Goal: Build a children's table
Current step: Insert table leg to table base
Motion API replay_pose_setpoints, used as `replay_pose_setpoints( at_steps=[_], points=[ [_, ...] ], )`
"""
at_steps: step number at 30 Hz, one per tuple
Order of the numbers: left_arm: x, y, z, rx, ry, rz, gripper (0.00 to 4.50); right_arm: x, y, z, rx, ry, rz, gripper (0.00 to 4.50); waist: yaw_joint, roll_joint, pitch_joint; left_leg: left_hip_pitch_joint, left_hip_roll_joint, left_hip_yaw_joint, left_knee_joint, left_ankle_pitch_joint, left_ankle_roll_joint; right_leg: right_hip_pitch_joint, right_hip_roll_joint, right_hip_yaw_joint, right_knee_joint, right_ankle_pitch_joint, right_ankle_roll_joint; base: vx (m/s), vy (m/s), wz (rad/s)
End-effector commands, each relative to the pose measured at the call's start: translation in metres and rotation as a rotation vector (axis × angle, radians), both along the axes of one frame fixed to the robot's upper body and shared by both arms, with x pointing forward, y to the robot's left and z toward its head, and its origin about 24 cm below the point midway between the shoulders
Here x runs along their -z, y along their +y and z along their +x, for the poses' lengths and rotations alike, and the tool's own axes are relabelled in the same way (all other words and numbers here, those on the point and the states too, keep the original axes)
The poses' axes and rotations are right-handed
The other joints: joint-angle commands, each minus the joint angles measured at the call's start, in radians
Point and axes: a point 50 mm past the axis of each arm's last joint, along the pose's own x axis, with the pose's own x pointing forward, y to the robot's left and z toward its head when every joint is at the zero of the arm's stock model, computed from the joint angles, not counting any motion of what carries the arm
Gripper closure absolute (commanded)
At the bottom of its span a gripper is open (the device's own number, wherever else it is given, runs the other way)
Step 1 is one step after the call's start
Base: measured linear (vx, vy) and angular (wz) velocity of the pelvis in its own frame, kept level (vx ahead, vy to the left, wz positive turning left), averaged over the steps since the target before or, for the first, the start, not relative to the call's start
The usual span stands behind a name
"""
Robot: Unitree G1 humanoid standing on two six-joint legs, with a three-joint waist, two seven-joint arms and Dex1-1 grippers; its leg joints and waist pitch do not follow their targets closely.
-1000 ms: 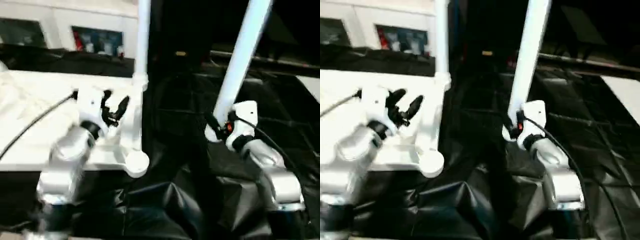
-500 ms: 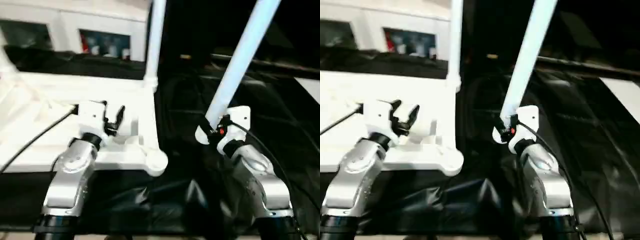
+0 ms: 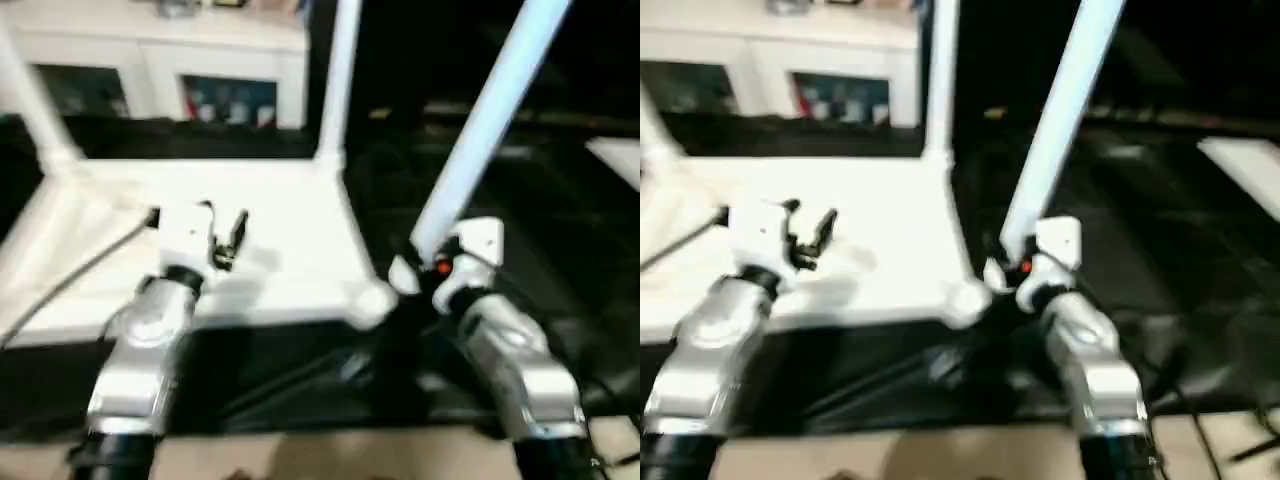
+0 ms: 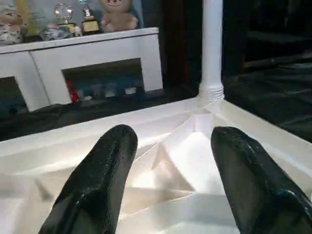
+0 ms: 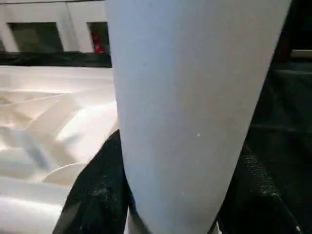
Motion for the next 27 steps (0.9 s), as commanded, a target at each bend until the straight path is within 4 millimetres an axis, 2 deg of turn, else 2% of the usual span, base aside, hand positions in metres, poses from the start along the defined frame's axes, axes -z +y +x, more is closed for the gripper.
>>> replay_pose_setpoints(
  at_steps=[1,2,3,4,5,6,7,8,9,10,11,12,13,14,15,16,17,18,19,20,21,22,23,24,25,26,27],
  points=[
    [-0.001,-0.007,0.003,-0.006,-0.001,-0.012,1.54,-0.011,-0.008,0.004,0.017,-0.044,-0.025,2.59,0.011,0.035,-0.055,0.015,0.255,-0.135,-0.279,-0.814,-0.264,-0.019,0.007,-0.005,0.101,-0.056,0.015,-0.103,0.045,0.12],
    [-0.001,-0.01,0.003,-0.004,-0.009,-0.016,1.54,-0.011,-0.01,0.005,0.018,-0.045,-0.031,2.59,0.019,0.036,-0.056,0.01,0.242,-0.114,-0.276,-0.804,-0.247,-0.022,0.011,-0.009,0.107,-0.051,0.013,-0.083,-0.026,0.24],
    [-0.001,-0.012,0.004,-0.003,-0.013,-0.016,1.54,-0.011,-0.012,0.006,0.019,-0.045,-0.034,2.59,0.027,0.037,-0.067,0.022,0.21,-0.091,-0.256,-0.759,-0.194,-0.017,0.003,-0.003,0.077,-0.06,0.003,-0.074,-0.089,0.13],
    [0.0,-0.013,0.004,-0.016,-0.007,-0.001,1.54,-0.012,-0.015,0.007,0.02,-0.046,-0.04,2.59,0.024,0.015,-0.089,0.046,0.177,-0.091,-0.232,-0.64,-0.142,-0.006,-0.027,0.025,0.009,-0.079,-0.012,-0.074,-0.089,0.13],
    [0.0,-0.011,0.004,-0.029,-0.003,0.004,1.54,-0.013,-0.016,0.008,0.02,-0.047,-0.041,2.59,0.034,-0.022,-0.1,0.031,0.12,-0.058,-0.182,-0.506,-0.156,0.008,-0.096,0.064,-0.079,-0.138,-0.047,-0.081,-0.113,-0.03],
    [0.002,-0.009,0.004,-0.045,0.01,-0.001,1.54,-0.014,-0.017,0.009,0.02,-0.047,-0.043,2.59,0.039,-0.059,-0.114,0.021,0.101,-0.049,-0.121,-0.351,-0.138,0.013,-0.155,0.091,-0.102,-0.155,-0.063,-0.073,-0.112,-0.2],
    [0.002,-0.007,0.004,-0.056,0.015,-0.006,1.54,-0.015,-0.018,0.01,0.018,-0.048,-0.047,2.59,0.082,-0.077,-0.091,-0.031,0.065,-0.048,-0.02,-0.028,-0.025,0.033,-0.228,0.122,-0.169,-0.28,0.041,-0.073,-0.112,-0.2],
    [0.002,-0.006,0.004,-0.055,0.016,-0.029,1.54,-0.016,-0.018,0.011,0.017,-0.048,-0.049,2.59,0.097,-0.061,-0.079,-0.041,0.067,-0.06,0.004,0.036,-0.018,0.031,-0.242,0.133,-0.18,-0.34,0.063,-0.064,-0.1,-0.35],
    [0.002,-0.006,0.004,-0.055,0.016,-0.029,1.54,-0.016,-0.018,0.011,0.017,-0.048,-0.049,2.59,0.102,-0.058,-0.065,-0.056,0.078,-0.064,-0.017,0.062,-0.051,0.041,-0.211,0.087,-0.172,-0.477,0.056,-0.054,-0.035,-0.34],
    [0.002,-0.005,0.004,-0.056,0.025,-0.049,1.54,-0.016,-0.018,0.012,0.016,-0.049,-0.049,2.59,0.108,-0.04,-0.069,-0.035,0.099,-0.066,-0.05,0.03,-0.077,0.043,-0.19,0.071,-0.173,-0.494,0.011,-0.054,-0.035,-0.34],
    [0.001,-0.006,0.004,-0.055,0.026,-0.055,1.54,-0.017,-0.019,0.013,0.013,-0.051,-0.06,2.59,0.073,-0.019,-0.082,0.001,0.16,-0.083,-0.131,-0.189,-0.128,0.024,-0.093,0.036,-0.111,-0.273,-0.056,-0.035,0.008,-0.19],
    [0.001,-0.007,0.005,-0.044,0.024,-0.057,1.54,-0.018,-0.019,0.013,0.011,-0.057,-0.076,2.59,0.061,-0.015,-0.083,0.003,0.169,-0.094,-0.144,-0.236,-0.137,0.028,-0.089,0.033,-0.094,-0.18,-0.071,0.0,0.0,0.0],
    [0.0,-0.009,0.005,-0.03,0.022,-0.061,1.54,-0.019,-0.018,0.014,0.005,-0.059,-0.087,2.59,0.055,-0.014,-0.083,0.002,0.164,-0.09,-0.153,-0.287,-0.139,0.033,-0.095,0.035,-0.094,-0.069,-0.101,0.0,0.0,0.0],
    [0.0,-0.009,0.005,-0.03,0.022,-0.061,1.54,-0.019,-0.018,0.014,0.005,-0.059,-0.087,2.59,0.054,-0.017,-0.081,0.004,0.159,-0.082,-0.151,-0.31,-0.138,0.031,-0.102,0.038,-0.101,-0.059,-0.112,0.0,0.0,0.0],
    [0.0,-0.01,0.005,-0.019,0.02,-0.063,1.54,-0.019,-0.018,0.014,0.0,-0.06,-0.093,2.59,0.055,-0.029,-0.074,0.0,0.145,-0.06,-0.143,-0.329,-0.122,0.032,-0.122,0.05,-0.12,-0.113,-0.132,0.0,0.0,0.0],
    [0.0,-0.01,0.005,-0.019,0.02,-0.063,1.54,-0.019,-0.018,0.014,0.0,-0.06,-0.093,2.59,0.059,-0.031,-0.073,0.0,0.141,-0.052,-0.14,-0.32,-0.114,0.034,-0.126,0.052,-0.126,-0.148,-0.129,0.0,0.0,0.0],
    [0.0,-0.012,0.006,-0.005,0.017,-0.061,1.54,-0.019,-0.019,0.014,0.007,-0.06,-0.097,2.59,0.076,-0.017,-0.067,-0.052,0.095,-0.081,-0.154,-0.315,-0.043,0.076,-0.144,-0.007,-0.146,-0.239,-0.107,0.0,0.0,0.0],
    [0.0,-0.014,0.008,0.001,0.017,-0.058,1.54,-0.019,-0.02,0.014,0.013,-0.059,-0.098,2.59,0.069,-0.028,-0.069,-0.054,0.09,-0.089,-0.145,-0.314,-0.023,0.079,-0.152,-0.013,-0.154,-0.287,-0.098,-0.022,-0.016,0.29],
    [-0.001,-0.016,0.009,0.011,0.019,-0.049,1.54,-0.019,-0.022,0.014,0.023,-0.061,-0.098,2.59,0.067,-0.027,-0.076,-0.059,0.087,-0.092,-0.126,-0.284,-0.002,0.104,-0.17,-0.027,-0.169,-0.362,-0.089,-0.022,-0.016,0.29],
    [-0.001,-0.018,0.009,0.017,0.021,-0.042,1.54,-0.02,-0.023,0.014,0.029,-0.062,-0.098,2.59,0.072,-0.018,-0.074,-0.053,0.09,-0.091,-0.123,-0.278,0.0,0.11,-0.175,-0.034,-0.179,-0.39,-0.086,0.009,-0.019,0.41],
    [-0.001,-0.018,0.009,0.017,0.021,-0.042,1.54,-0.02,-0.023,0.014,0.03,-0.063,-0.098,2.59,0.064,-0.018,-0.067,-0.058,0.091,-0.098,-0.128,-0.308,-0.002,0.122,-0.165,-0.05,-0.188,-0.456,-0.072,0.034,-0.022,0.45],
    [0.0,-0.018,0.009,0.02,0.022,-0.038,1.54,-0.02,-0.025,0.014,0.038,-0.067,-0.095,2.59,0.068,-0.001,-0.064,-0.035,0.103,-0.096,-0.13,-0.361,-0.021,0.118,-0.159,-0.05,-0.193,-0.498,-0.07,0.034,-0.022,0.45],
    [0.0,-0.018,0.009,0.022,0.024,-0.037,1.54,-0.02,-0.026,0.015,0.043,-0.067,-0.087,2.59,0.034,-0.002,-0.05,0.053,0.164,-0.104,-0.144,-0.601,-0.103,0.07,-0.113,-0.036,-0.184,-0.534,-0.071,0.052,-0.013,0.3],
    [0.0,-0.018,0.009,0.022,0.025,-0.036,1.54,-0.02,-0.027,0.015,0.046,-0.067,-0.087,2.59,0.04,0.004,-0.054,0.067,0.17,-0.102,-0.157,-0.675,-0.126,0.071,-0.101,-0.027,-0.173,-0.504,-0.077,0.065,0.002,0.14],
    [0.0,-0.017,0.009,0.021,0.027,-0.036,1.54,-0.02,-0.027,0.015,0.046,-0.067,-0.086,2.59,0.041,0.006,-0.049,0.082,0.174,-0.097,-0.167,-0.739,-0.144,0.063,-0.095,-0.023,-0.167,-0.469,-0.082,0.065,0.002,0.14],
    [0.0,-0.017,0.009,0.021,0.027,-0.035,1.54,-0.02,-0.027,0.015,0.045,-0.066,-0.086,2.59,0.034,0.003,-0.048,0.086,0.172,-0.1,-0.183,-0.763,-0.154,0.064,-0.093,-0.008,-0.156,-0.379,-0.096,0.088,0.006,0.02],
    [0.0,-0.017,0.009,0.02,0.029,-0.035,1.54,-0.019,-0.026,0.015,0.037,-0.064,-0.086,2.59,0.043,-0.006,-0.058,0.055,0.153,-0.067,-0.175,-0.621,-0.129,0.099,-0.119,0.018,-0.177,-0.335,-0.119,0.102,0.005,-0.11]
  ],
)
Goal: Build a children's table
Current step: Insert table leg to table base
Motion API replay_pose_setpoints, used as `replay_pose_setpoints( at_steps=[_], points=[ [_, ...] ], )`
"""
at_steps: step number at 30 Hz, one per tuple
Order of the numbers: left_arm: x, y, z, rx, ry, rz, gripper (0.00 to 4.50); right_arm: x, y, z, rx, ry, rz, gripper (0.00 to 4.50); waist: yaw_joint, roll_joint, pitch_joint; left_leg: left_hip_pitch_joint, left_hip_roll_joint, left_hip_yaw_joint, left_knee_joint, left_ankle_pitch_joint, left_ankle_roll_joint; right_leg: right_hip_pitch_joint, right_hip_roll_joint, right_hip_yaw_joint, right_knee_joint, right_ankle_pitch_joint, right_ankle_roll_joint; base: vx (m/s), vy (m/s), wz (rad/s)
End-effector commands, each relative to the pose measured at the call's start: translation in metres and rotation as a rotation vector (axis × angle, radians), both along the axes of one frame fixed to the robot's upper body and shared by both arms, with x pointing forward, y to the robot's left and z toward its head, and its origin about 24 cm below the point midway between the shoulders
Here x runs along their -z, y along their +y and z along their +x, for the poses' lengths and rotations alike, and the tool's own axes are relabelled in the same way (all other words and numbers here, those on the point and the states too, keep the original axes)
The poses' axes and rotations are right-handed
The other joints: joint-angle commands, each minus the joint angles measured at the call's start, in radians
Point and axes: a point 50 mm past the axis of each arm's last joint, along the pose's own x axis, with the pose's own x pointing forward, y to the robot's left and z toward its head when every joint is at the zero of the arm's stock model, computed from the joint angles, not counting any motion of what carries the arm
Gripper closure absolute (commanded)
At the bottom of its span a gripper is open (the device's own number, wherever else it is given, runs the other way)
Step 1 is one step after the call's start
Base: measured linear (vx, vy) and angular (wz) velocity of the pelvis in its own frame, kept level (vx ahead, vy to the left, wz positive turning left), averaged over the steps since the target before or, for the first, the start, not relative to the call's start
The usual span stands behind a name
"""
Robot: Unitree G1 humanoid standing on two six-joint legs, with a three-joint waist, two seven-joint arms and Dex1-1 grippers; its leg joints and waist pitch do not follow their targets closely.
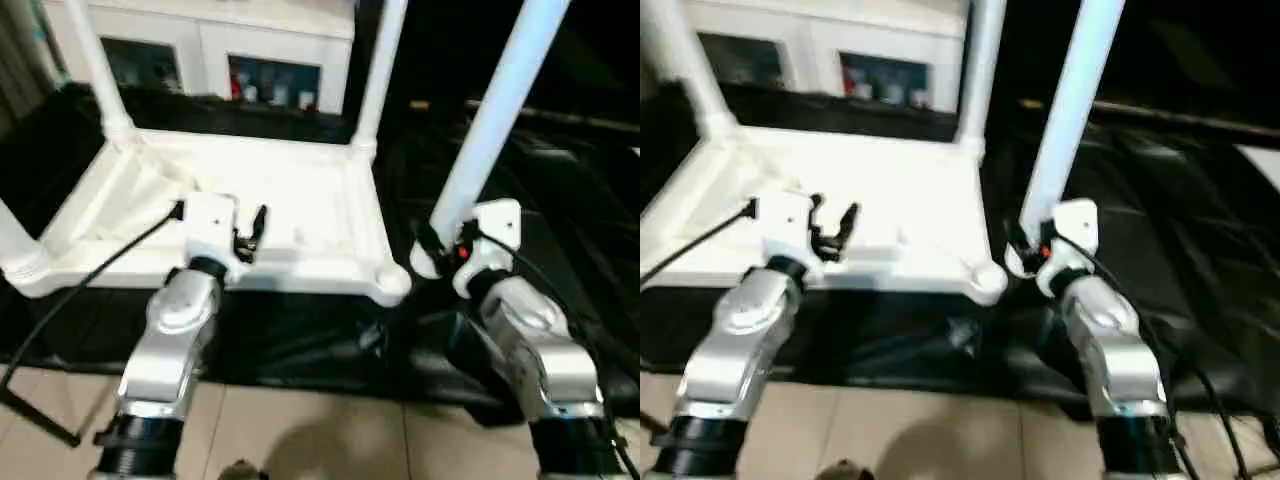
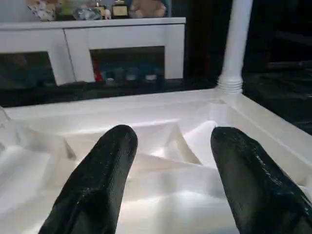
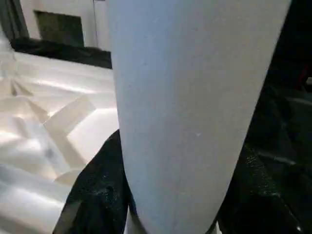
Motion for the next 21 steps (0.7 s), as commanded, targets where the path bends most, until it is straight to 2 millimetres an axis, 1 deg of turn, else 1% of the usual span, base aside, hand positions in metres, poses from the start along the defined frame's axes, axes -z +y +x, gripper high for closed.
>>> replay_pose_setpoints(
  at_steps=[1,2,3,4,5,6,7,8,9,10,11,12,13,14,15,16,17,18,19,20,21],
  points=[
    [-0.002,-0.007,0.001,0.032,-0.003,0.002,1.54,-0.001,-0.008,0.001,0.024,-0.004,-0.001,2.59,-0.005,0.007,-0.061,0.013,0.079,-0.024,-0.103,-0.556,-0.047,0.031,-0.102,0.082,-0.103,-0.297,-0.155,0.102,0.005,-0.11],
    [-0.002,-0.007,0.001,0.032,-0.002,0.002,1.54,0.0,-0.007,0.001,0.017,-0.003,-0.011,2.59,0.007,0.008,-0.072,-0.017,0.063,0.0,-0.086,-0.35,0.01,0.062,-0.107,0.087,-0.111,-0.234,-0.145,0.098,0.003,-0.11],
    [-0.002,-0.007,0.001,0.032,-0.002,0.002,1.54,0.0,-0.007,0.001,0.017,-0.003,-0.011,2.59,0.012,0.008,-0.076,-0.019,0.061,0.008,-0.079,-0.269,0.038,0.065,-0.106,0.085,-0.112,-0.199,-0.138,0.105,0.002,-0.06],
    [-0.002,-0.007,0.001,0.033,-0.001,0.003,1.54,0.001,-0.006,0.0,0.012,0.009,-0.003,2.59,0.013,0.008,-0.088,-0.025,0.055,0.012,-0.067,-0.131,0.092,0.074,-0.088,0.073,-0.098,-0.086,-0.122,0.105,0.002,-0.06],
    [-0.002,-0.007,0.002,0.035,-0.001,0.003,1.54,0.001,-0.005,0.0,0.005,0.012,-0.015,2.59,0.028,-0.013,-0.081,-0.105,0.017,-0.005,-0.038,-0.062,0.183,0.12,-0.107,0.033,-0.111,-0.016,-0.074,0.143,0.009,0.11],
    [-0.002,-0.007,0.002,0.035,0.0,0.004,1.54,0.002,-0.003,-0.001,-0.007,0.013,-0.028,2.59,0.006,0.027,-0.098,-0.06,0.004,-0.035,-0.03,0.077,0.316,0.12,-0.072,-0.021,-0.092,0.146,0.01,0.151,0.02,0.39],
    [-0.002,-0.007,0.002,0.035,0.0,0.003,1.54,0.002,-0.003,-0.001,-0.009,0.011,-0.026,2.59,-0.009,0.03,-0.1,-0.035,-0.001,-0.059,-0.033,0.139,0.37,0.109,-0.035,-0.034,-0.071,0.173,0.023,0.151,0.02,0.39],
    [-0.002,-0.007,0.002,0.035,0.001,0.004,1.54,0.003,-0.002,-0.002,-0.011,0.009,-0.02,2.59,-0.053,0.053,-0.115,0.144,0.046,-0.19,-0.029,0.286,0.582,-0.05,0.044,-0.038,0.044,0.002,0.021,0.161,0.001,0.52],
    [-0.002,-0.007,0.002,0.035,0.001,0.004,1.54,0.003,-0.002,-0.002,-0.012,0.009,-0.021,2.59,-0.084,0.054,-0.12,0.197,0.084,-0.259,-0.032,0.415,0.696,-0.12,0.046,-0.005,0.089,-0.155,0.031,0.172,-0.058,0.44],
    [-0.001,-0.007,0.002,0.035,0.001,0.003,1.54,0.003,-0.002,-0.002,-0.016,0.002,-0.026,2.59,-0.064,0.045,-0.104,0.18,0.093,-0.305,-0.027,0.578,0.727,-0.154,0.02,0.06,0.117,-0.234,0.039,0.172,-0.058,0.44],
    [-0.001,-0.006,0.002,0.034,0.001,0.002,1.54,0.004,-0.002,-0.003,-0.013,0.009,-0.002,2.59,-0.07,0.043,-0.106,0.177,0.119,-0.232,-0.006,0.566,0.627,-0.177,-0.004,0.096,0.116,-0.158,0.053,0.063,-0.094,0.28],
    [-0.001,-0.006,0.002,0.034,0.001,0.002,1.54,0.004,-0.003,-0.003,-0.008,0.014,0.006,2.59,-0.048,0.006,-0.087,0.101,0.085,-0.157,-0.054,0.333,0.472,-0.154,-0.008,0.136,0.107,0.036,0.069,-0.105,-0.103,0.16],
    [-0.002,-0.006,0.002,0.034,0.0,0.0,1.54,0.005,-0.003,-0.003,-0.006,0.017,0.008,2.59,-0.05,-0.015,-0.073,0.068,0.05,-0.132,-0.067,0.191,0.434,-0.129,-0.017,0.156,0.058,0.081,0.044,-0.105,-0.103,0.16],
    [-0.002,-0.006,0.001,0.047,-0.006,-0.032,1.54,0.005,-0.004,-0.003,-0.006,0.015,0.006,2.59,-0.02,-0.068,-0.055,0.002,-0.041,-0.069,-0.021,-0.097,0.301,-0.066,-0.069,0.239,-0.074,-0.066,0.092,-0.091,-0.128,0.1],
    [-0.001,-0.008,-0.001,0.088,0.013,-0.063,1.54,0.004,-0.004,-0.003,-0.01,0.009,0.014,2.59,0.019,-0.056,-0.068,-0.022,-0.061,-0.048,0.077,-0.131,0.198,-0.001,-0.164,0.296,-0.095,-0.211,0.071,0.016,-0.114,0.03],
    [-0.001,-0.008,-0.001,0.088,0.013,-0.063,1.54,0.004,-0.004,-0.003,-0.01,0.009,0.014,2.59,0.022,-0.064,-0.071,-0.035,-0.045,-0.056,0.065,-0.073,0.15,0.011,-0.153,0.281,-0.073,-0.171,0.076,0.016,-0.114,0.03],
    [0.0,-0.01,-0.002,0.139,0.023,-0.061,1.54,0.003,-0.004,-0.003,-0.016,0.005,0.025,2.59,0.025,-0.059,-0.072,-0.04,-0.037,-0.059,0.047,-0.009,0.109,0.009,-0.134,0.261,-0.05,-0.078,0.08,0.032,-0.081,-0.09],
    [0.001,-0.016,-0.007,0.278,0.021,-0.051,1.54,0.001,-0.004,-0.004,-0.025,-0.004,0.037,2.59,0.018,-0.028,-0.076,-0.022,-0.006,-0.05,-0.015,0.145,0.034,-0.02,-0.071,0.202,-0.003,0.294,0.017,0.023,-0.051,-0.09],
    [0.001,-0.017,-0.008,0.287,0.021,-0.051,1.54,0.001,-0.004,-0.004,-0.025,-0.005,0.038,2.59,0.006,-0.032,-0.073,-0.019,0.0,-0.047,-0.021,0.16,0.031,-0.031,-0.052,0.187,0.004,0.382,0.004,0.023,-0.051,-0.09],
    [0.005,-0.021,-0.013,0.407,0.046,-0.032,1.54,0.001,-0.003,-0.005,-0.041,0.001,0.056,2.59,0.004,-0.018,-0.08,-0.012,0.012,-0.048,-0.022,0.181,0.027,-0.034,-0.047,0.18,0.016,0.45,-0.025,0.0,0.0,0.0],
    [0.008,-0.025,-0.017,0.505,0.074,-0.013,1.54,0.0,-0.003,-0.005,-0.056,0.005,0.069,2.59,-0.002,-0.012,-0.085,0.001,0.022,-0.05,-0.024,0.176,0.014,-0.043,-0.037,0.17,0.019,0.456,-0.089,0.0,0.0,0.0]
  ],
)
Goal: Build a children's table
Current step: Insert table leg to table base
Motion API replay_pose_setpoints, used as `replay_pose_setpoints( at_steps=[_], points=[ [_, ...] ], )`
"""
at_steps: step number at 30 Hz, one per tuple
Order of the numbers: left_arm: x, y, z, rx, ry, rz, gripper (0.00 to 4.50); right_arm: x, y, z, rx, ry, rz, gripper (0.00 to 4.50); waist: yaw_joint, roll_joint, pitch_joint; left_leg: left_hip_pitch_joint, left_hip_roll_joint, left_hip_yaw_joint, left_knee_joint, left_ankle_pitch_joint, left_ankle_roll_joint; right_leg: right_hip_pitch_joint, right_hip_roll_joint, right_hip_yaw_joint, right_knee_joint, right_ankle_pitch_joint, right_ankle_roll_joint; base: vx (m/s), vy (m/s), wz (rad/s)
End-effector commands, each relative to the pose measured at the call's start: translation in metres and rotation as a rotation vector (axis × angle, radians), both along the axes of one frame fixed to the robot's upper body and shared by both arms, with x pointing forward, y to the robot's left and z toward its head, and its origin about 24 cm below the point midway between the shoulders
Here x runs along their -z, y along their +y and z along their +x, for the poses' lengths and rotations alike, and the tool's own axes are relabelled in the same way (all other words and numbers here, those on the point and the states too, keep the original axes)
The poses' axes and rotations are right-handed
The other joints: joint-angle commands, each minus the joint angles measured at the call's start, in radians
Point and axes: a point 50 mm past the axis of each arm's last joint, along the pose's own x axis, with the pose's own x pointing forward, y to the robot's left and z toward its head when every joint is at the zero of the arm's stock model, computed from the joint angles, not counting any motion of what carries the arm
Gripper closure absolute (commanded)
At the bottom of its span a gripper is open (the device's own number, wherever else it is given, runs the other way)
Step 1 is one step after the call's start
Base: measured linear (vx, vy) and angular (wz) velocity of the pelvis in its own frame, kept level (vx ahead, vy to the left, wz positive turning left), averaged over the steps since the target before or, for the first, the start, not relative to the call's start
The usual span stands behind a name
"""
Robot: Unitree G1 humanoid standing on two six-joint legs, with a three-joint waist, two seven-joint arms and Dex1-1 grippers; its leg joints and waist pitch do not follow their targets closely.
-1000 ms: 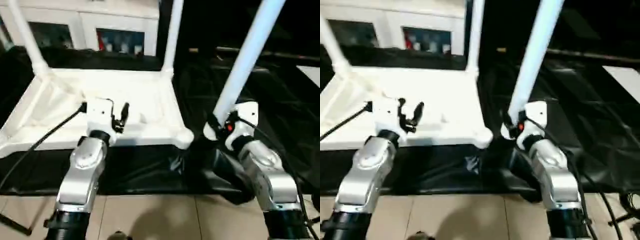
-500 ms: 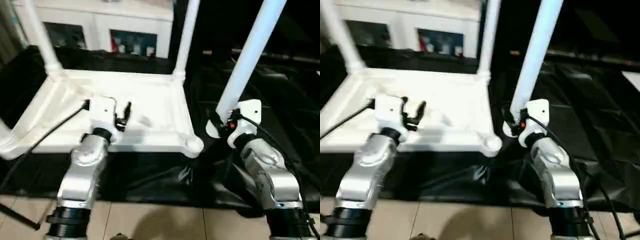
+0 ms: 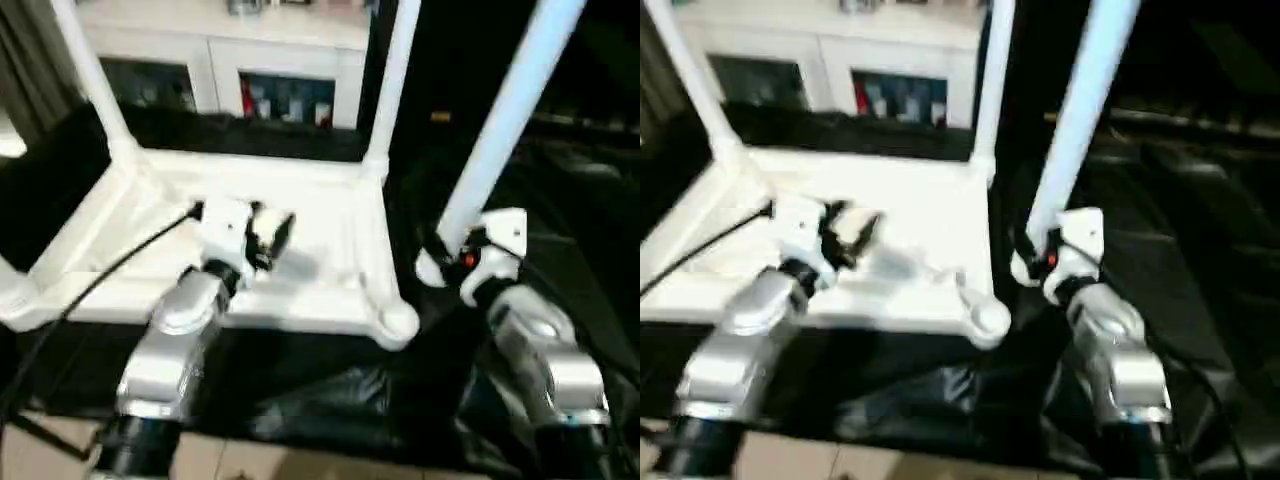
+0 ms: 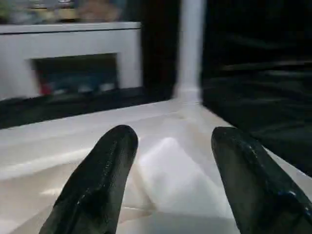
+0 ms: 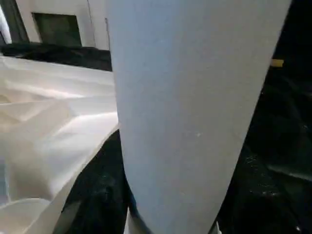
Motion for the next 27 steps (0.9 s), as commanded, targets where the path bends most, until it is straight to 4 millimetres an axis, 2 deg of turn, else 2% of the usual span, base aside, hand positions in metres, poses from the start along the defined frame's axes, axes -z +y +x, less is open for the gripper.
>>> replay_pose_setpoints(
  at_steps=[1,2,3,4,5,6,7,8,9,10,11,12,13,14,15,16,17,18,19,20,22,23,25,26,27],
  points=[
    [0.008,-0.011,-0.011,0.222,0.047,0.034,1.54,-0.01,0.003,0.0,-0.046,-0.036,0.027,2.59,-0.003,0.01,-0.066,0.002,0.077,-0.004,-0.065,0.146,0.025,0.065,-0.075,0.031,-0.059,0.323,-0.146,0.0,0.0,0.0],
    [0.011,-0.013,-0.014,0.285,0.059,0.053,1.54,-0.011,0.003,0.0,-0.054,-0.034,0.033,2.59,-0.003,0.014,-0.065,0.008,0.083,-0.001,-0.068,0.104,0.022,0.061,-0.077,0.03,-0.062,0.272,-0.176,-0.011,0.054,-0.02],
    [0.018,-0.019,-0.022,0.495,0.11,0.114,1.54,-0.012,0.001,-0.001,-0.083,-0.025,0.054,2.59,-0.006,0.016,-0.06,0.011,0.088,0.009,-0.078,0.014,0.023,0.058,-0.081,0.031,-0.073,0.17,-0.214,-0.027,0.052,0.04],
    [0.019,-0.02,-0.023,0.54,0.123,0.136,1.54,-0.012,0.0,0.0,-0.092,-0.022,0.057,2.59,-0.008,0.021,-0.051,0.017,0.095,0.018,-0.088,-0.102,0.016,0.045,-0.082,0.034,-0.082,0.051,-0.235,-0.027,0.052,0.04],
    [0.022,-0.023,-0.021,0.63,0.153,0.184,1.54,-0.013,-0.003,0.0,-0.116,-0.012,0.063,2.59,-0.007,0.019,-0.046,0.024,0.098,0.028,-0.095,-0.212,0.006,0.04,-0.084,0.036,-0.095,-0.071,-0.234,-0.067,0.047,0.06],
    [0.023,-0.026,-0.016,0.689,0.173,0.229,1.54,-0.013,-0.005,0.0,-0.143,-0.005,0.04,2.59,-0.006,0.017,-0.042,0.029,0.097,0.036,-0.097,-0.26,0.005,0.032,-0.085,0.038,-0.105,-0.137,-0.227,-0.081,0.036,0.14],
    [0.023,-0.027,-0.015,0.706,0.178,0.241,1.54,-0.012,-0.005,0.0,-0.151,-0.003,0.032,2.59,0.001,0.014,-0.04,0.041,0.097,0.049,-0.096,-0.331,-0.008,0.017,-0.087,0.041,-0.116,-0.249,-0.209,-0.081,0.036,0.14],
    [0.024,-0.029,-0.012,0.746,0.196,0.269,1.54,-0.011,-0.006,0.0,-0.174,0.007,0.016,2.59,0.001,0.008,-0.039,0.034,0.101,0.054,-0.099,-0.343,-0.017,0.022,-0.097,0.043,-0.121,-0.314,-0.189,-0.084,0.029,0.13],
    [0.025,-0.03,-0.01,0.768,0.199,0.299,1.54,-0.011,-0.007,-0.001,-0.194,0.012,0.006,2.59,0.001,0.008,-0.039,0.034,0.101,0.054,-0.099,-0.343,-0.017,0.022,-0.097,0.043,-0.121,-0.314,-0.189,-0.071,0.032,0.0],
    [0.026,-0.034,-0.003,0.816,0.21,0.365,1.54,-0.01,-0.008,-0.003,-0.233,0.026,-0.01,2.59,0.0,0.007,-0.039,0.022,0.103,0.054,-0.104,-0.326,-0.022,0.025,-0.102,0.043,-0.126,-0.367,-0.156,-0.071,0.032,0.0],
    [0.026,-0.035,-0.001,0.828,0.213,0.382,1.54,-0.009,-0.008,-0.004,-0.244,0.032,-0.012,2.59,0.001,0.008,-0.04,0.025,0.102,0.055,-0.103,-0.33,-0.023,0.021,-0.102,0.044,-0.129,-0.383,-0.144,-0.057,0.025,-0.03],
    [0.025,-0.038,0.006,0.844,0.215,0.42,1.54,-0.009,-0.008,-0.006,-0.268,0.04,-0.023,2.59,0.0,0.014,-0.045,0.016,0.106,0.052,-0.105,-0.302,-0.027,0.029,-0.109,0.043,-0.125,-0.346,-0.146,0.0,0.0,0.0],
    [0.025,-0.038,0.006,0.844,0.215,0.42,1.54,-0.009,-0.008,-0.006,-0.268,0.04,-0.023,2.59,0.0,0.014,-0.045,0.016,0.106,0.052,-0.105,-0.302,-0.027,0.029,-0.109,0.043,-0.125,-0.346,-0.146,0.0,0.0,0.0],
    [0.024,-0.04,0.013,0.859,0.204,0.459,1.54,-0.009,-0.009,-0.008,-0.291,0.042,-0.034,2.59,-0.003,0.014,-0.047,0.011,0.105,0.056,-0.105,-0.275,-0.022,0.029,-0.104,0.041,-0.126,-0.311,-0.147,0.0,0.0,0.0],
    [0.022,-0.042,0.02,0.857,0.192,0.481,1.54,-0.01,-0.01,-0.011,-0.307,0.043,-0.04,2.59,0.001,0.011,-0.051,0.017,0.106,0.057,-0.102,-0.287,-0.019,0.025,-0.106,0.041,-0.126,-0.308,-0.155,0.0,0.0,0.0],
    [0.022,-0.042,0.02,0.857,0.192,0.481,1.54,-0.01,-0.01,-0.011,-0.307,0.043,-0.04,2.59,0.0,0.008,-0.05,0.017,0.105,0.061,-0.1,-0.286,-0.015,0.024,-0.105,0.043,-0.129,-0.302,-0.159,0.0,0.0,0.0],
    [0.02,-0.045,0.027,0.858,0.189,0.499,1.54,-0.01,-0.011,-0.014,-0.318,0.046,-0.045,2.59,0.001,0.012,-0.052,0.013,0.105,0.061,-0.099,-0.276,-0.01,0.028,-0.108,0.044,-0.128,-0.285,-0.168,0.0,0.0,0.0],
    [0.02,-0.045,0.03,0.859,0.19,0.509,1.54,-0.01,-0.012,-0.014,-0.319,0.046,-0.047,2.59,0.002,0.009,-0.053,0.01,0.105,0.061,-0.098,-0.262,-0.005,0.03,-0.108,0.043,-0.127,-0.274,-0.169,0.0,0.0,0.0],
    [0.02,-0.045,0.032,0.859,0.188,0.521,1.54,-0.01,-0.012,-0.015,-0.319,0.045,-0.054,2.59,0.005,0.018,-0.056,0.01,0.106,0.06,-0.096,-0.24,-0.002,0.03,-0.109,0.044,-0.122,-0.242,-0.18,0.0,0.0,0.0],
    [0.02,-0.046,0.035,0.865,0.195,0.524,1.54,-0.01,-0.013,-0.016,-0.316,0.044,-0.059,2.59,0.002,0.021,-0.056,0.005,0.105,0.062,-0.095,-0.221,0.003,0.033,-0.108,0.042,-0.121,-0.21,-0.192,0.0,0.0,0.0],
    [0.02,-0.046,0.037,0.867,0.2,0.532,1.54,-0.01,-0.014,-0.018,-0.317,0.046,-0.06,2.59,0.003,0.013,-0.059,0.005,0.105,0.067,-0.09,-0.193,0.014,0.035,-0.105,0.042,-0.117,-0.156,-0.209,0.0,0.0,0.0],
    [0.021,-0.046,0.039,0.873,0.207,0.54,1.54,-0.01,-0.014,-0.019,-0.318,0.046,-0.067,2.59,0.004,0.018,-0.061,0.002,0.105,0.068,-0.089,-0.162,0.024,0.039,-0.104,0.041,-0.113,-0.102,-0.221,0.0,0.0,0.0],
    [0.023,-0.046,0.04,0.886,0.227,0.543,1.54,-0.01,-0.015,-0.02,-0.322,0.047,-0.072,2.59,0.003,0.017,-0.064,0.001,0.105,0.069,-0.086,-0.132,0.035,0.041,-0.103,0.04,-0.107,-0.047,-0.238,0.0,0.0,0.0],
    [0.024,-0.045,0.041,0.903,0.248,0.532,1.72,-0.011,-0.015,-0.022,-0.323,0.048,-0.076,2.59,0.006,0.025,-0.066,0.002,0.104,0.071,-0.081,-0.101,0.049,0.043,-0.104,0.04,-0.101,0.012,-0.264,0.0,0.0,0.0],
    [0.024,-0.046,0.041,0.912,0.259,0.524,1.89,-0.011,-0.015,-0.022,-0.323,0.049,-0.076,2.59,0.006,0.022,-0.065,0.003,0.105,0.074,-0.08,-0.095,0.059,0.043,-0.102,0.04,-0.101,0.032,-0.275,0.0,0.0,0.0]
  ],
)
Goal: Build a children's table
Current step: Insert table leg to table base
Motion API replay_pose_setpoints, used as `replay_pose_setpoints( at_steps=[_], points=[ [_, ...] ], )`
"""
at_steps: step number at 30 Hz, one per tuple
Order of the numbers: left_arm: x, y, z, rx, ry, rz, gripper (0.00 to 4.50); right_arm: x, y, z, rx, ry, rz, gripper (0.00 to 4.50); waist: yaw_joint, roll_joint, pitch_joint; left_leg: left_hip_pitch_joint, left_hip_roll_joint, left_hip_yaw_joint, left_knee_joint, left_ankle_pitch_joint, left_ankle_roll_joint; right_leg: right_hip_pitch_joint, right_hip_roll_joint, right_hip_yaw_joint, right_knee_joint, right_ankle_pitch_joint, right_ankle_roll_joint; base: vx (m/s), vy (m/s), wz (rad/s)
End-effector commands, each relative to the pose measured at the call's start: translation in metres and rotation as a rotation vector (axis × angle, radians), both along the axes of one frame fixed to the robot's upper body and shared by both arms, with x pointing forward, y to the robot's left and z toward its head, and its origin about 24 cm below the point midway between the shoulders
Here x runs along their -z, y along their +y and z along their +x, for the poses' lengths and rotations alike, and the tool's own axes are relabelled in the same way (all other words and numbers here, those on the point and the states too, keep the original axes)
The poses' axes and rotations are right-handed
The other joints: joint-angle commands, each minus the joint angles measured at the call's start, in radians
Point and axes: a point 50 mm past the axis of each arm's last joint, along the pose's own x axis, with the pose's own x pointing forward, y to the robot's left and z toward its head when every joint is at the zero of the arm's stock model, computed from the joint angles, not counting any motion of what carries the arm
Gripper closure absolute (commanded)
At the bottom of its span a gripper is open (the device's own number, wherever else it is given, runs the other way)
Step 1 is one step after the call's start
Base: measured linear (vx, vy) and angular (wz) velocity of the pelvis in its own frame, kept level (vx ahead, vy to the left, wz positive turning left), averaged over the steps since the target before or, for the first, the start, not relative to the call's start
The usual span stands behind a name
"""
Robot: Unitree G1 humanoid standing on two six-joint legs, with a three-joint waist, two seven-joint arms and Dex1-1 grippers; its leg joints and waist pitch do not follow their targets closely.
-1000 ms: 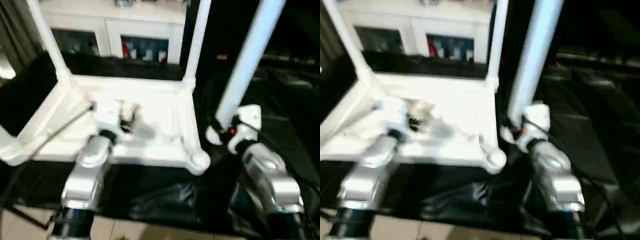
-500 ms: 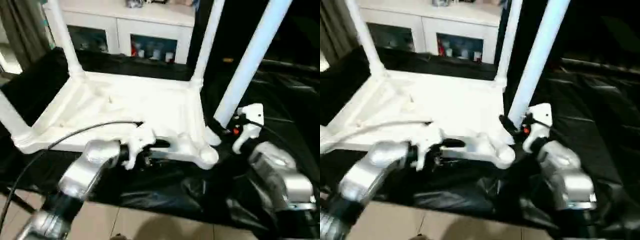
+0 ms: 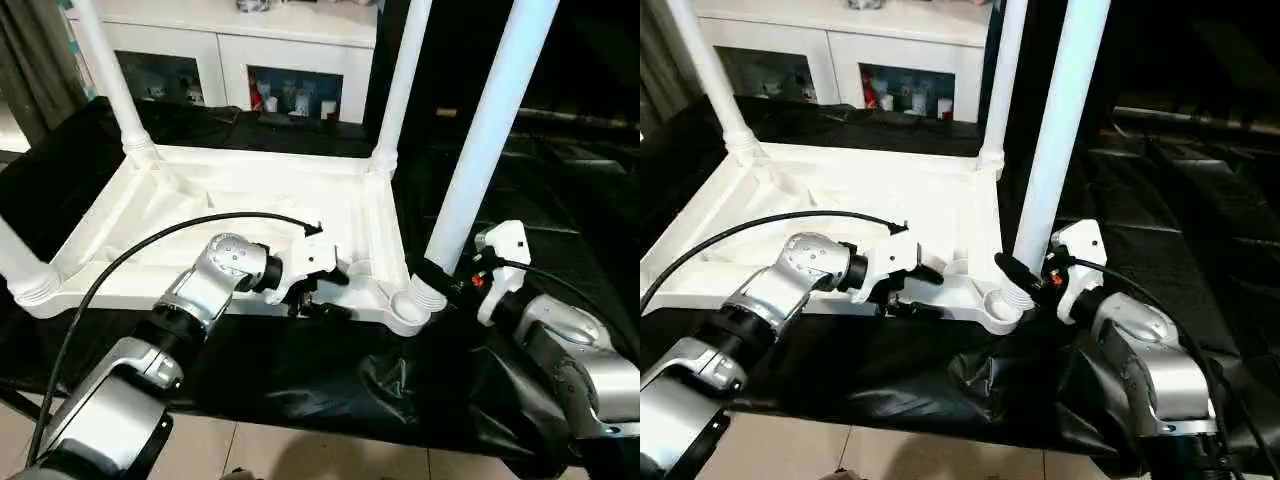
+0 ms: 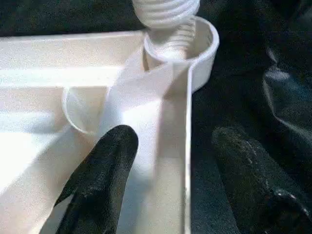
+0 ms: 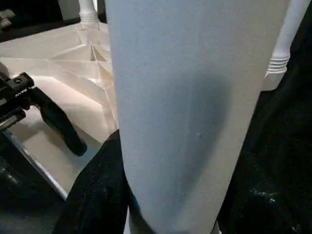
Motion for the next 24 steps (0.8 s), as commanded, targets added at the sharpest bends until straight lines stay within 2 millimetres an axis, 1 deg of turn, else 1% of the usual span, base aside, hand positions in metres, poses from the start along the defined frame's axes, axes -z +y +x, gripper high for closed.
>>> replay_pose_setpoints(
  at_steps=[1,2,4,5,7,9,10,11,12,13,16,17,18,19,20,21,22,23,24],
  points=[
    [-0.004,-0.002,0.002,0.028,-0.001,0.01,1.89,-0.007,0.0,-0.002,-0.01,-0.024,-0.003,2.59,0.005,-0.001,-0.071,0.008,0.062,-0.022,-0.076,-0.107,0.041,0.05,-0.084,0.038,-0.066,0.007,-0.277,0.0,0.0,0.0],
    [-0.003,-0.002,0.002,0.036,0.012,0.012,1.92,-0.008,0.0,-0.003,-0.01,-0.023,-0.004,2.59,0.006,0.003,-0.071,0.009,0.064,-0.022,-0.077,-0.107,0.044,0.05,-0.085,0.038,-0.065,0.01,-0.281,0.0,0.0,0.0],
    [0.0,-0.001,0.003,0.046,0.033,0.031,2.2,-0.008,0.0,-0.003,-0.006,-0.023,-0.006,2.59,0.006,0.003,-0.069,0.011,0.065,-0.021,-0.078,-0.116,0.049,0.049,-0.084,0.038,-0.069,-0.002,-0.285,0.0,0.0,0.0],
    [0.001,-0.001,0.004,0.041,0.026,0.04,2.31,-0.008,-0.001,-0.004,-0.003,-0.022,-0.006,2.59,0.007,0.006,-0.068,0.013,0.066,-0.021,-0.079,-0.131,0.045,0.048,-0.085,0.038,-0.07,-0.027,-0.286,0.0,0.0,0.0],
    [0.002,-0.001,0.006,0.024,0.007,0.042,2.42,-0.008,-0.001,-0.004,-0.002,-0.021,-0.004,2.59,0.006,0.006,-0.063,0.016,0.069,-0.022,-0.083,-0.18,0.028,0.046,-0.088,0.038,-0.078,-0.095,-0.283,0.0,0.0,0.0],
    [0.002,-0.001,0.008,0.018,0.0,0.041,2.65,-0.005,-0.005,-0.003,0.001,-0.015,-0.006,2.59,0.006,0.005,-0.062,0.017,0.069,-0.022,-0.085,-0.201,0.02,0.046,-0.089,0.039,-0.082,-0.133,-0.276,0.0,0.0,0.0],
    [0.001,-0.002,0.009,0.016,-0.007,0.04,2.76,-0.002,-0.009,-0.002,0.003,-0.01,-0.007,2.59,0.006,0.004,-0.062,0.018,0.07,-0.022,-0.085,-0.205,0.018,0.046,-0.089,0.04,-0.082,-0.137,-0.275,0.0,0.0,0.0],
    [0.002,-0.002,0.009,0.018,0.002,0.046,2.88,0.005,-0.019,0.001,0.009,0.004,-0.011,2.59,0.006,0.002,-0.062,0.018,0.07,-0.021,-0.084,-0.208,0.017,0.045,-0.092,0.04,-0.083,-0.147,-0.277,0.0,0.0,0.0],
    [0.002,-0.002,0.009,0.019,0.002,0.046,2.88,0.005,-0.02,0.001,0.01,0.005,-0.011,2.59,0.005,0.003,-0.062,0.018,0.07,-0.021,-0.083,-0.211,0.016,0.044,-0.092,0.04,-0.084,-0.153,-0.28,0.0,0.0,0.0],
    [0.002,-0.002,0.009,0.025,0.004,0.053,3.11,0.009,-0.025,0.003,0.013,0.014,-0.013,2.59,0.005,0.0,-0.061,0.017,0.068,-0.02,-0.082,-0.214,0.017,0.044,-0.091,0.039,-0.085,-0.16,-0.28,0.0,0.0,0.0],
    [0.004,-0.002,0.009,0.037,0.02,0.066,3.31,0.019,-0.039,0.007,0.024,0.034,-0.02,2.59,0.008,-0.002,-0.062,0.014,0.068,-0.019,-0.081,-0.187,0.029,0.047,-0.091,0.04,-0.083,-0.129,-0.283,0.0,0.0,0.0],
    [0.004,-0.002,0.009,0.041,0.024,0.07,3.41,0.022,-0.042,0.007,0.027,0.039,-0.023,2.59,0.005,-0.001,-0.064,0.013,0.066,-0.019,-0.08,-0.182,0.034,0.047,-0.092,0.037,-0.082,-0.123,-0.292,0.0,0.0,0.0],
    [0.005,-0.001,0.009,0.044,0.029,0.079,3.55,0.027,-0.048,0.01,0.035,0.05,-0.026,2.59,0.006,-0.001,-0.062,0.01,0.066,-0.018,-0.079,-0.174,0.041,0.049,-0.092,0.037,-0.082,-0.107,-0.301,0.0,0.0,0.0],
    [0.006,-0.001,0.009,0.046,0.03,0.083,3.67,0.031,-0.05,0.011,0.04,0.056,-0.027,2.59,0.006,-0.002,-0.066,0.011,0.065,-0.017,-0.077,-0.17,0.044,0.049,-0.092,0.036,-0.081,-0.1,-0.305,0.0,0.0,0.0],
    [0.006,-0.001,0.008,0.047,0.03,0.086,3.73,0.034,-0.052,0.012,0.044,0.062,-0.029,2.59,0.005,0.001,-0.066,0.011,0.066,-0.017,-0.076,-0.172,0.045,0.048,-0.093,0.036,-0.082,-0.097,-0.309,0.0,0.0,0.0],
    [0.008,0.0,0.008,0.049,0.03,0.098,3.75,0.042,-0.055,0.016,0.056,0.077,-0.034,2.59,0.001,-0.001,-0.067,0.008,0.066,-0.018,-0.075,-0.162,0.053,0.05,-0.091,0.034,-0.076,-0.069,-0.318,0.0,0.0,0.0],
    [0.009,0.0,0.009,0.049,0.028,0.104,3.75,0.047,-0.056,0.019,0.06,0.083,-0.035,2.59,0.0,0.001,-0.065,0.01,0.066,-0.018,-0.078,-0.164,0.055,0.051,-0.091,0.033,-0.08,-0.075,-0.318,0.0,0.0,0.0],
    [0.009,0.0,0.009,0.049,0.028,0.105,3.81,0.048,-0.056,0.02,0.062,0.085,-0.035,2.59,-0.005,0.0,-0.063,0.01,0.065,-0.016,-0.077,-0.174,0.056,0.049,-0.089,0.033,-0.082,-0.091,-0.323,0.0,0.0,0.0],
    [0.009,0.001,0.009,0.048,0.028,0.107,3.81,0.052,-0.056,0.021,0.066,0.091,-0.036,2.59,-0.002,0.001,-0.065,0.013,0.066,-0.015,-0.075,-0.181,0.055,0.048,-0.091,0.033,-0.083,-0.103,-0.326,0.0,0.0,0.0]
  ],
)
